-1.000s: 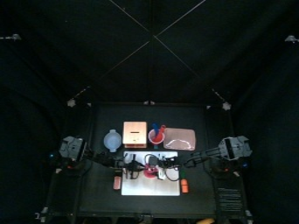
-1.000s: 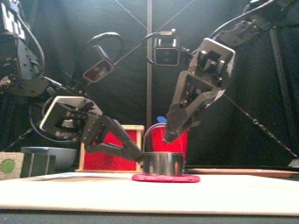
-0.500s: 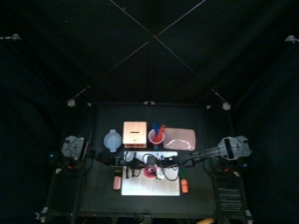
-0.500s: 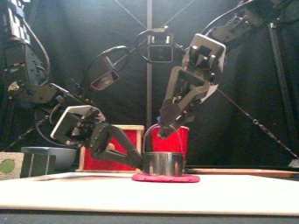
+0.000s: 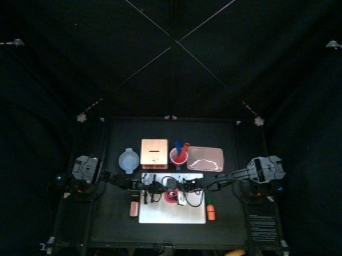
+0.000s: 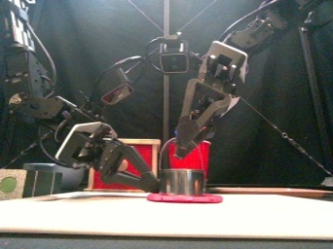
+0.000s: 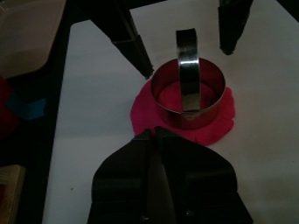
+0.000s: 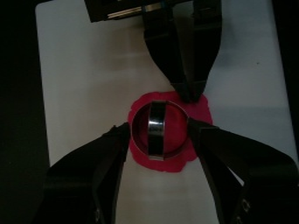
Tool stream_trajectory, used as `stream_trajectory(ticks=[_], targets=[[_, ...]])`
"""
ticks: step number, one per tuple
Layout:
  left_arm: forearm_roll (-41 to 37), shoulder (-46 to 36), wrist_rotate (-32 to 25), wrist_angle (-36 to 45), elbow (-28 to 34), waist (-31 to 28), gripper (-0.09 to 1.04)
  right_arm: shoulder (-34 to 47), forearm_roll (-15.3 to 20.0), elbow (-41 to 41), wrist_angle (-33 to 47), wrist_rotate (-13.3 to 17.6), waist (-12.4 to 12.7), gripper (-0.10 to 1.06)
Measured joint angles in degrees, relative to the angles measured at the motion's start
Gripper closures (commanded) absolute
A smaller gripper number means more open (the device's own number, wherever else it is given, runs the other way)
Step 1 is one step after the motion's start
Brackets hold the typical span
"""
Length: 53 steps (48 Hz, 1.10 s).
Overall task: Get the cutter from the drawer then cut the dough then place the extra dough in the bowl
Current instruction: Cut the dough
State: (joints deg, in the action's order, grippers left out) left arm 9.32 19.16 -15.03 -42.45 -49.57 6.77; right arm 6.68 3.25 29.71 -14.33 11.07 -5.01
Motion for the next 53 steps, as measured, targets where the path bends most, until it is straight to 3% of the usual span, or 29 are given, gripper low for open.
stream_trajectory(ticks=[8, 32, 53], targets=[[-0.1, 0.0, 0.0, 0.3, 0.0, 0.0, 0.38, 0.1, -0.1, -0.6, 0.0, 0.0, 0.0, 0.17], [0.0, -0.1, 0.1, 2.5, 0.4, 0.2, 0.38, 0.1, -0.1, -0.7, -0.1, 0.2, -0.1, 0.51], [0.1, -0.2, 0.1, 5.1, 1.1, 0.2, 0.38, 0.1, -0.2, -1.5, -1.0, -0.2, -0.1, 0.54]])
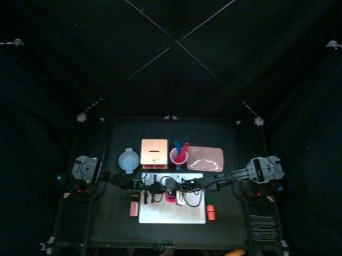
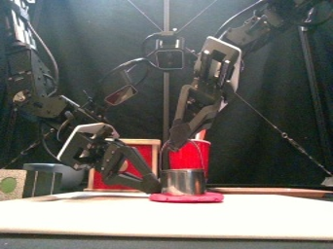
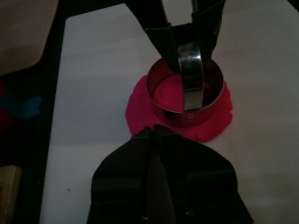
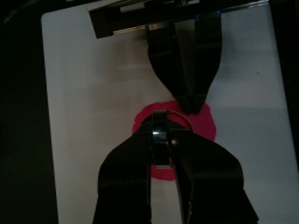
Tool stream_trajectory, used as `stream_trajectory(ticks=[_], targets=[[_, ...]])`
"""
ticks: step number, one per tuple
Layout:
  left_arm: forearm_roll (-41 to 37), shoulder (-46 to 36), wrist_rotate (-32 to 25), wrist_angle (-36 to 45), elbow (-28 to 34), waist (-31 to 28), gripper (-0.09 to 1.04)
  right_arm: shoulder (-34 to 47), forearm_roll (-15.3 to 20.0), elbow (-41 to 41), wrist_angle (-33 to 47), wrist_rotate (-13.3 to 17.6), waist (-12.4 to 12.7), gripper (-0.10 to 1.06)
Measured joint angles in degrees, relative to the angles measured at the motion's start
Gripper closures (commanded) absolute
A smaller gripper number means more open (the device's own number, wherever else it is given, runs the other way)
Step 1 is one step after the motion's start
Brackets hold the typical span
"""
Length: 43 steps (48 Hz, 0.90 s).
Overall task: Get the cutter from the drawer then cut the dough then place the extra dough in the bowl
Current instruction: Cut the dough
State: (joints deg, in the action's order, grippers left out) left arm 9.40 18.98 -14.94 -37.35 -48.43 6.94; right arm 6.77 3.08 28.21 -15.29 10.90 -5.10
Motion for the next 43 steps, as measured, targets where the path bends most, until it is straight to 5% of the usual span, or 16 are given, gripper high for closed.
stream_trajectory(ticks=[43], targets=[[1.1, 0.0, 0.1, 1.1, 0.4, 0.1, 0.38, -11.8, -3.4, 3.3, -2.1, 0.1, 2.0, 0.54]])
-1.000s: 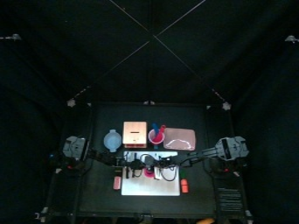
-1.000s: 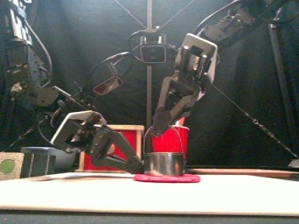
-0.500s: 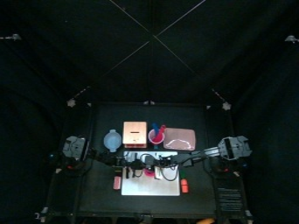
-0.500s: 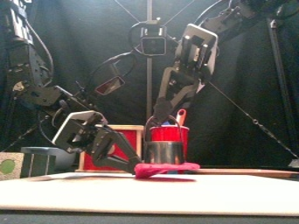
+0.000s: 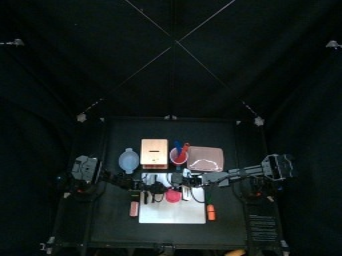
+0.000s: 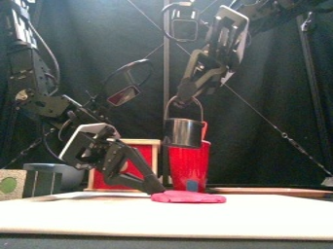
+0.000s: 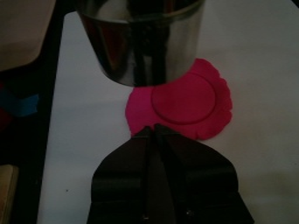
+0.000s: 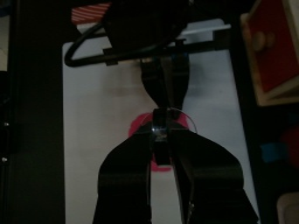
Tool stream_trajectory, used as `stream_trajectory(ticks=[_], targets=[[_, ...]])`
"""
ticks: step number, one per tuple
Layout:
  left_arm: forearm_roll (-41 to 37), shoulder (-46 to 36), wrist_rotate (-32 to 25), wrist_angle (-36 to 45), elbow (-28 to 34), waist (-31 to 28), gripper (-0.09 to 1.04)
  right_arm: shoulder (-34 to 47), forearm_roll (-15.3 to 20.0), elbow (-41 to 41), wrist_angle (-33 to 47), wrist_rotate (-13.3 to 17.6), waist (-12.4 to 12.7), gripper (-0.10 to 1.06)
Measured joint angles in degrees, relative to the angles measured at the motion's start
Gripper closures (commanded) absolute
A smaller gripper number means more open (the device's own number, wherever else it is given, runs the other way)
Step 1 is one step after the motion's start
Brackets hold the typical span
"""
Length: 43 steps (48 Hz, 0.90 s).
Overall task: Get the cutter from the drawer then cut the dough then place the extra dough in the bowl
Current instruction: Cut the dough
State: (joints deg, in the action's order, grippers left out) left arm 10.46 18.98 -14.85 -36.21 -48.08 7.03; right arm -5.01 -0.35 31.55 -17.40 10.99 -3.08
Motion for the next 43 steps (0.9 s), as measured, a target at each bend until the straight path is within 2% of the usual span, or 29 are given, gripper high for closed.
stream_trajectory(ticks=[18, 43], targets=[[0.3, -0.4, 0.0, 0.2, -0.1, 0.1, 0.38, 1.3, 0.2, 0.1, 1.1, 0.1, -0.3, 0.54], [0.2, -3.6, -0.2, 1.0, -1.0, 0.2, 0.38, 7.3, 1.6, -1.8, 1.5, 0.1, -3.3, 0.54]])
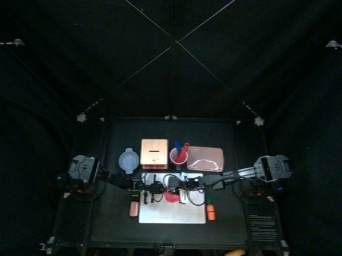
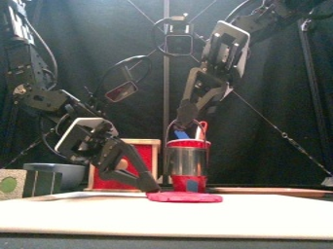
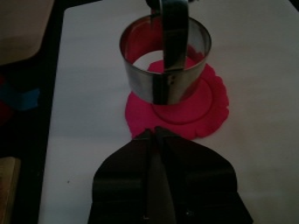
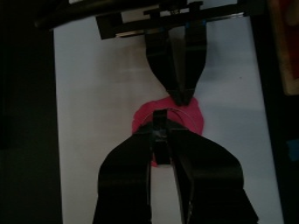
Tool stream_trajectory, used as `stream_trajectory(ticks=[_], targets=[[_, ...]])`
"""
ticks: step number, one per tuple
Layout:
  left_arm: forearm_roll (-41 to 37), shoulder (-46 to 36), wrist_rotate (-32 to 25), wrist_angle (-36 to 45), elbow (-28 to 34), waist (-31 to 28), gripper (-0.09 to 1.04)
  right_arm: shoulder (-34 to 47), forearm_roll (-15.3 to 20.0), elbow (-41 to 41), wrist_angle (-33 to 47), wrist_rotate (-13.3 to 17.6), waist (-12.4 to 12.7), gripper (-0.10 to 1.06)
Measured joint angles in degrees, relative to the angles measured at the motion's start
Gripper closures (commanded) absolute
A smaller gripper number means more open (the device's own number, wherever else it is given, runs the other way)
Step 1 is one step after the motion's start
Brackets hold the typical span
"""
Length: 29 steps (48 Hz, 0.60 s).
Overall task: Get the cutter from the drawer then cut the dough then place the extra dough in the bowl
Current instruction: Cut the dough
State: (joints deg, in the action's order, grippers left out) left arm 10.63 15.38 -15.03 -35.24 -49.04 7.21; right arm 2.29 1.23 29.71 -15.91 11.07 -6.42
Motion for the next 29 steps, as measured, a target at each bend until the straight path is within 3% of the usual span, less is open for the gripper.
stream_trajectory(ticks=[29], targets=[[0.0, -1.8, 0.1, 0.0, 0.0, 0.0, 0.38, 2.6, -0.2, -1.1, 0.0, 0.0, 0.0, 0.54]])
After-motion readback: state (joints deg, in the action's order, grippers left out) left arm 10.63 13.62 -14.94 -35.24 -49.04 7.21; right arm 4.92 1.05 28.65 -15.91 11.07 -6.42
